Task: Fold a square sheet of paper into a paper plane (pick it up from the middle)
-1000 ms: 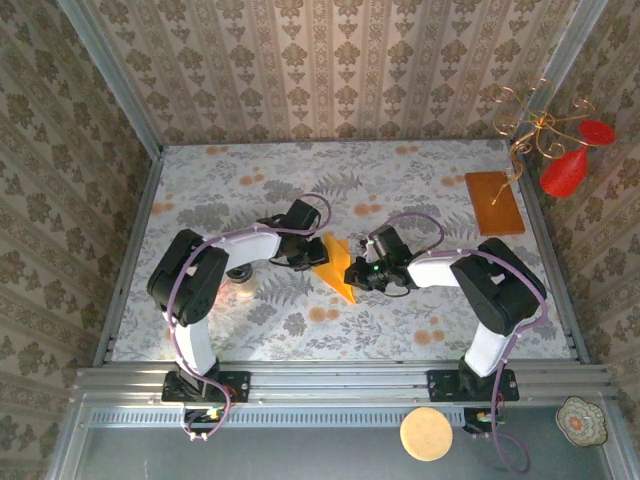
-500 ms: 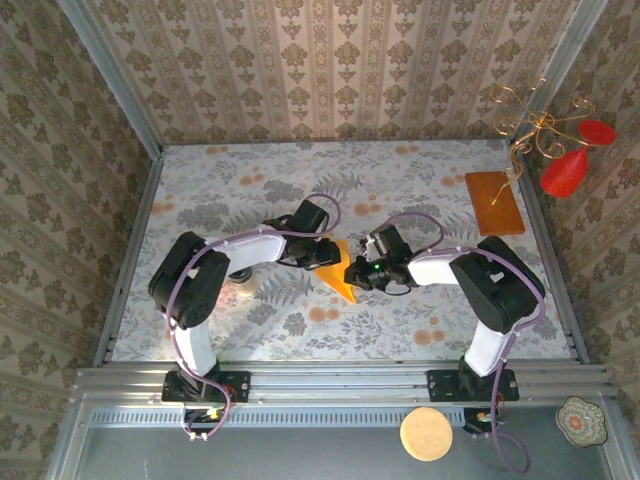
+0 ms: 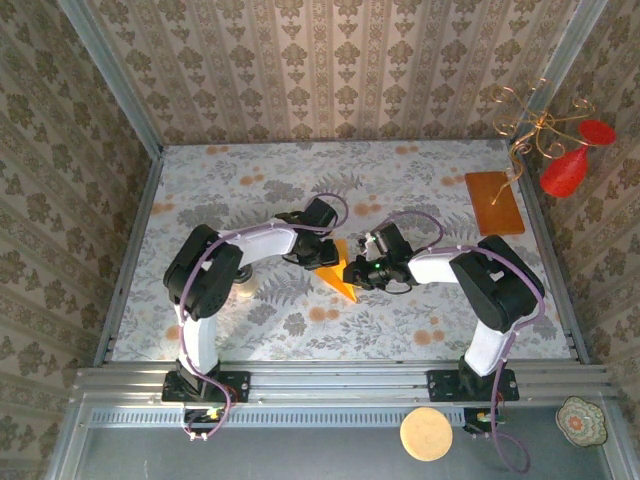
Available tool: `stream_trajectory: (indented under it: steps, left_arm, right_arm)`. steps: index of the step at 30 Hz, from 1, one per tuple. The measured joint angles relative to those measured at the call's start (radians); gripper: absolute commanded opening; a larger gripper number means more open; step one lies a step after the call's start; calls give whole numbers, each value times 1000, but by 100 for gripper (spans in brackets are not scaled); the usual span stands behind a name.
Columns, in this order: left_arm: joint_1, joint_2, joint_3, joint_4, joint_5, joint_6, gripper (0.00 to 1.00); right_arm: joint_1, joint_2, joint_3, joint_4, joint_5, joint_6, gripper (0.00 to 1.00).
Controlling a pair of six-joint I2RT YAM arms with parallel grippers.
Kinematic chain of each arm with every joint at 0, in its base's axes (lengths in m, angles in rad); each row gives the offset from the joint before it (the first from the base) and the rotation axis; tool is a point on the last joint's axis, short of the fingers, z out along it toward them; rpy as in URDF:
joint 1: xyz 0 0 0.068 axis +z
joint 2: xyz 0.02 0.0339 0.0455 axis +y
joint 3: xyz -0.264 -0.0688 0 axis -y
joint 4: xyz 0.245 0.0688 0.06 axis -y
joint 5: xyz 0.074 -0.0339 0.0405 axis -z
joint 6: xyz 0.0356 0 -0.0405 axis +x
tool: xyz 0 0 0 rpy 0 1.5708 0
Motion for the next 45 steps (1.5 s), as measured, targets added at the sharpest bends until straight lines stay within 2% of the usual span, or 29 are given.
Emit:
stream_trajectory:
  steps: [8, 24, 45]
  left_arm:
    - [0, 0, 1, -7, -8, 0, 28]
    - [0, 0, 0, -5, -6, 0, 29]
    - [1, -21, -40, 54, 8, -12, 38]
  right_arm:
    - [-29, -58, -5, -36, -13, -38, 26]
    - [-29, -84, -71, -51, -56, -44, 14]
    - [-30, -41, -81, -16, -98, -25, 11]
